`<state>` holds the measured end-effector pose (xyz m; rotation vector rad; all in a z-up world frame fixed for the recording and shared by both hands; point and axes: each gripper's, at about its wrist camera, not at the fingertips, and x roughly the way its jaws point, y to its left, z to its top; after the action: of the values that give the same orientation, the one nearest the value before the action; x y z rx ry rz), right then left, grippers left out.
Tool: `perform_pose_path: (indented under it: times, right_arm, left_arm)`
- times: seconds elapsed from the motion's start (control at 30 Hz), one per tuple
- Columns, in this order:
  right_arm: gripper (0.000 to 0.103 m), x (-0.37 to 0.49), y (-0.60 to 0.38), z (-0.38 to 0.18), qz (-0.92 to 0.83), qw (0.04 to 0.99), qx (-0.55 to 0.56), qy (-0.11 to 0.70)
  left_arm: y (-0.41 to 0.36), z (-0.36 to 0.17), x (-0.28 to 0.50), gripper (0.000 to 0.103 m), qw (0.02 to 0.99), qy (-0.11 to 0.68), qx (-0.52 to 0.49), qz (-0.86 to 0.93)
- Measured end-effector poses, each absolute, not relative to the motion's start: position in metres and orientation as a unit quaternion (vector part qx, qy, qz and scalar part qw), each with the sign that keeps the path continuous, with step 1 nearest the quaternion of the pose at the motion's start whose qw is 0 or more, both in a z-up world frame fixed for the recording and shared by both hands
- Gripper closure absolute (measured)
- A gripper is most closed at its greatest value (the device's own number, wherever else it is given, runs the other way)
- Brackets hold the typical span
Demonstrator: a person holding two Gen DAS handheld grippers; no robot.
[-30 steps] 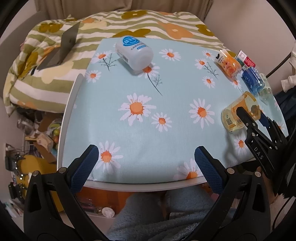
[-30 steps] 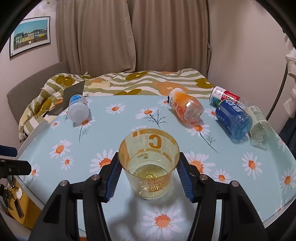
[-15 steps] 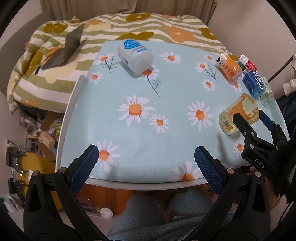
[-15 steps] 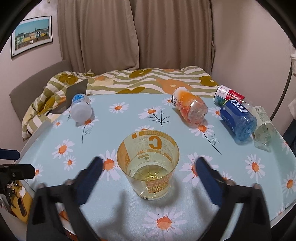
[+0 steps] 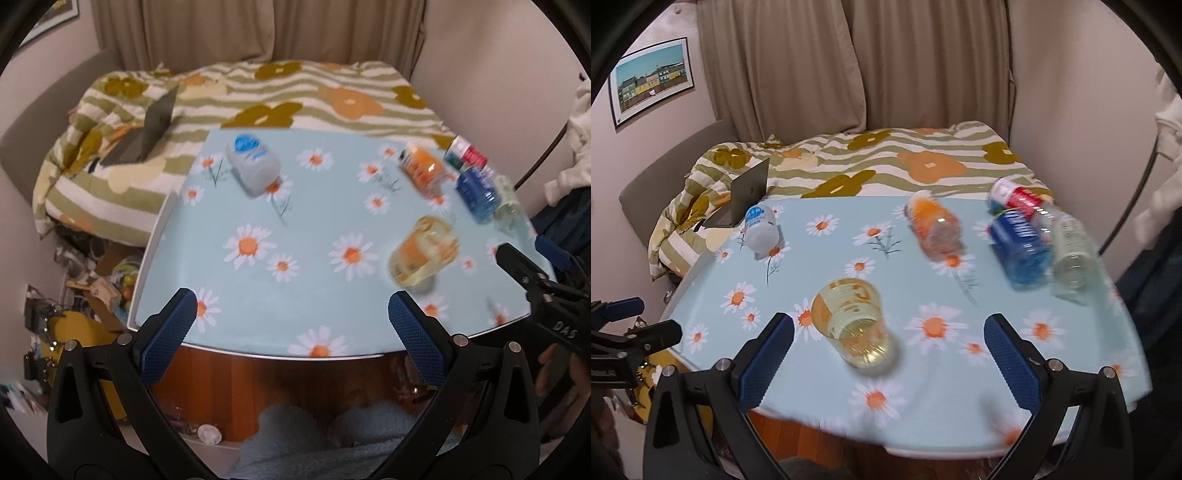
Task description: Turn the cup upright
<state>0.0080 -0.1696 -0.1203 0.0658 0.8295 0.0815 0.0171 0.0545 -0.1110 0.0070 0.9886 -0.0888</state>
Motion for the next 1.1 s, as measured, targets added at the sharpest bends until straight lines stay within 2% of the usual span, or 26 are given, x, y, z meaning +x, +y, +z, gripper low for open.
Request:
perform_pose_path:
  times: [0.3,1.1]
  right_arm:
    - [0.0,-0.019,-0.206,-0.059,0.004,0.897,0.024,0.441]
    - [0.0,-0.041,-0.215,-0.036,-0.012,0.909,0.023,0.417]
  left_arm:
    - [0.022,-0.058,-0.003,0.0,0.901,0.431,0.013,-0.043]
    - [0.011,-0.037,-0.031,0.0,0.923,0.38,0.025,-0.043]
